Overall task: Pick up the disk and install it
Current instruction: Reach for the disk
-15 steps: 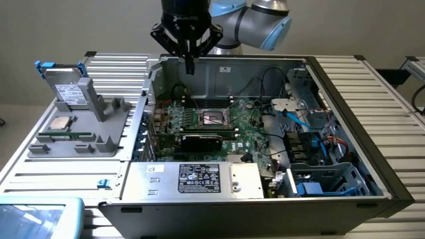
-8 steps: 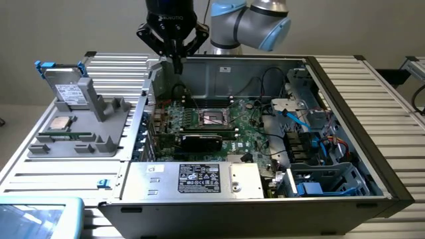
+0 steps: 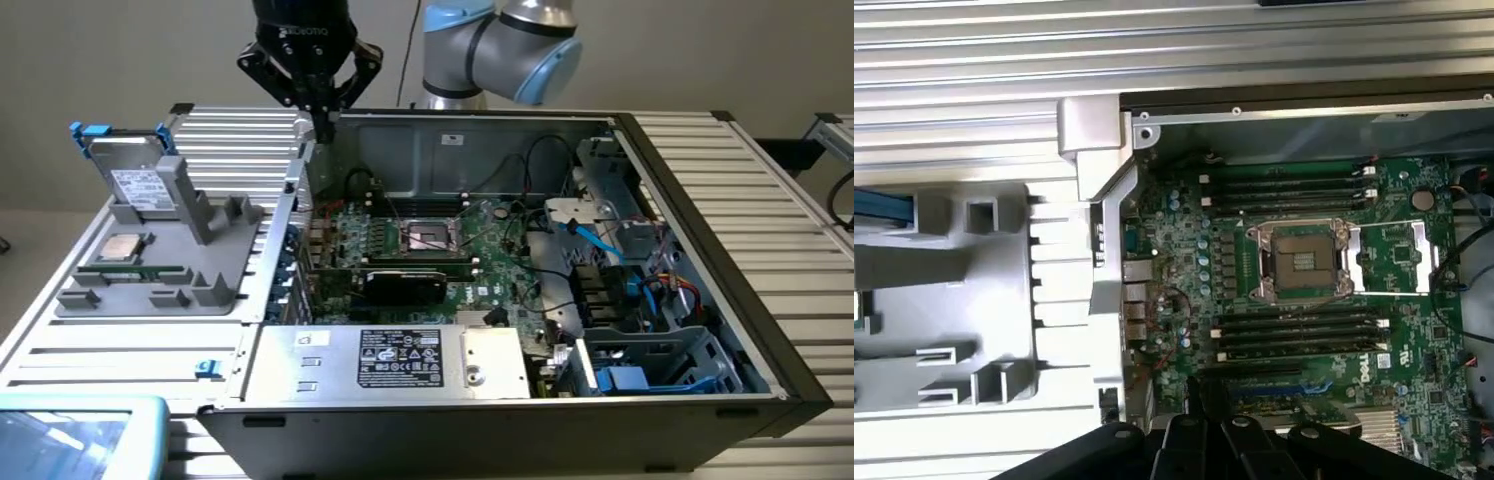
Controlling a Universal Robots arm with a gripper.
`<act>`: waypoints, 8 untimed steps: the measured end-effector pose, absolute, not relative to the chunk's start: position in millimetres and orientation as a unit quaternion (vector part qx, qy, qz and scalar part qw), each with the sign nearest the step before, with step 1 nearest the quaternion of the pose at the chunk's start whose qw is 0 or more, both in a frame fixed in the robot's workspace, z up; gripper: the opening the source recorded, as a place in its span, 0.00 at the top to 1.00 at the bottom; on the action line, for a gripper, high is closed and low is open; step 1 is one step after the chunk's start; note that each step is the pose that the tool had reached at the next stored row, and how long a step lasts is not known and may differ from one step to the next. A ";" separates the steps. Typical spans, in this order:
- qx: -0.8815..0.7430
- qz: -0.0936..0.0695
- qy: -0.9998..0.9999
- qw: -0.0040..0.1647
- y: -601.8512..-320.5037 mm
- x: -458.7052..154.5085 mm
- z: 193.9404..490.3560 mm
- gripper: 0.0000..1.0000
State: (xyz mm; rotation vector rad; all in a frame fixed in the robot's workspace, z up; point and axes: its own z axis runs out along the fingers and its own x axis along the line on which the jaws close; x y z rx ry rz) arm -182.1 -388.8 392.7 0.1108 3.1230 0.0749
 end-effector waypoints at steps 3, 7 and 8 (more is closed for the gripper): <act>0.036 0.024 0.999 0.007 -382.8 -192.6 392.6 0.89; 0.036 0.024 0.999 0.005 -374.5 -207.4 392.6 0.89; 0.035 0.024 0.999 0.004 -372.5 -211.0 392.6 0.89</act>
